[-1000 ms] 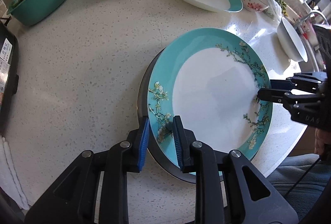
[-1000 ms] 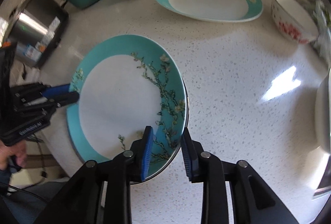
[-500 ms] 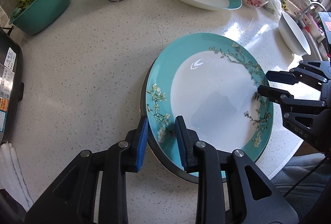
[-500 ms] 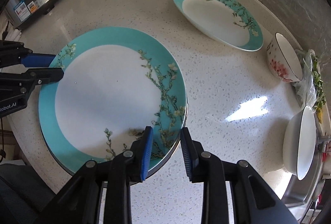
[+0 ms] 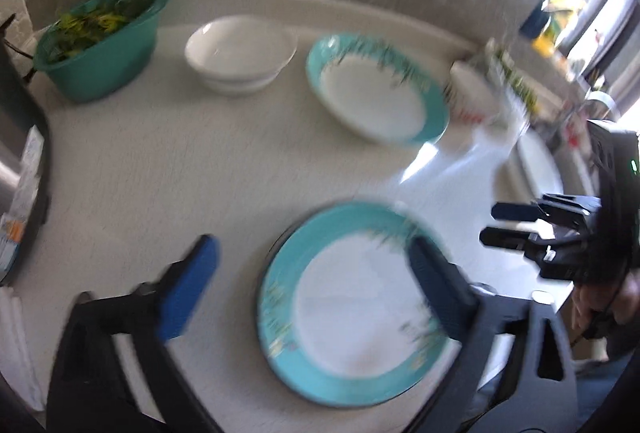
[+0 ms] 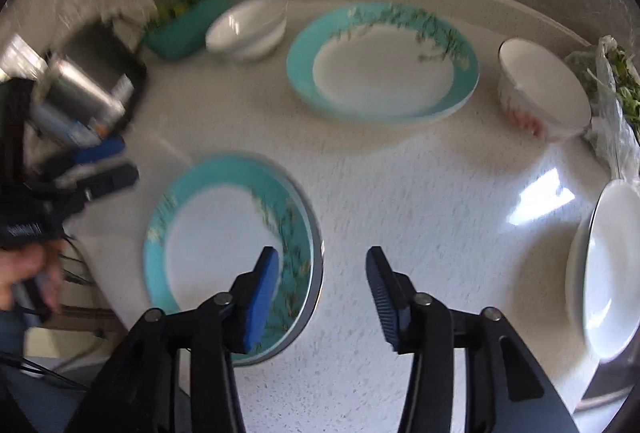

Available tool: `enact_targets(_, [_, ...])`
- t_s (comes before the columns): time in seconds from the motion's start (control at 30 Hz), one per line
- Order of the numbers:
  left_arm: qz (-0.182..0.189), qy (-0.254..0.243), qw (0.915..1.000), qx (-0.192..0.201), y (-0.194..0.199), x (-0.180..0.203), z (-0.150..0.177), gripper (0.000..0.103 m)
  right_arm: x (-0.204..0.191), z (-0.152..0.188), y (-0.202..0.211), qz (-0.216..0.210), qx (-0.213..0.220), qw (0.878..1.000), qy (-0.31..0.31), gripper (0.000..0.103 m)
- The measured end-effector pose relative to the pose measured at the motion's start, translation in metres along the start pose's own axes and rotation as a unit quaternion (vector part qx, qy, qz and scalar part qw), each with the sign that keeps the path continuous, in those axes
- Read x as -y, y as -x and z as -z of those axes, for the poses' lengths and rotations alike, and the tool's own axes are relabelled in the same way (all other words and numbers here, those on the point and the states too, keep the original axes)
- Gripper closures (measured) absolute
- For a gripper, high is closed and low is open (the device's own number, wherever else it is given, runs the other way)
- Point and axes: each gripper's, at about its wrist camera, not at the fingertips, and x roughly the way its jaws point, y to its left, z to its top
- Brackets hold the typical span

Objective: Organize plates and bowls
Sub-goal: 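Open both grippers to release the teal plate on the stack, then close the left gripper on the second teal plate while the right gripper approaches it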

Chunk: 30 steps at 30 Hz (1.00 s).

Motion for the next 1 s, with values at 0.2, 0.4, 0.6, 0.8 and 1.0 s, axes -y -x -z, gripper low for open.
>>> enact_targets(0.2, [0.022, 0.059, 0.9978, 0.019, -0.017, 0.006, -0.064, 0.0, 0.094, -0.109, 0.048, -0.119, 0.022, 0.993, 0.006, 0.037])
enact_targets(0.4, [-0.003, 0.092, 0.9957, 0.003, -0.069, 0.012, -0.109, 0.0, 0.146, -0.198, 0.008, -0.14, -0.038, 0.989, 0.004, 0.035])
enact_targets(0.6, [-0.041, 0.115, 0.992, -0.031, -0.109, 0.005, -0.112, 0.002, 0.153, -0.222, -0.058, -0.147, -0.119, 0.982, 0.018, 0.037])
enact_targets(0.8, [-0.049, 0.115, 0.9911, -0.046, -0.135, 0.002, -0.123, 0.012, 0.165, -0.222, -0.092, -0.145, -0.154, 0.977, 0.024, 0.041])
enact_targets(1.0, [-0.041, 0.119, 0.9904, -0.058, -0.162, 0.002, -0.126, 0.033, 0.16, -0.22, -0.106, -0.153, -0.174, 0.972, 0.027, 0.043])
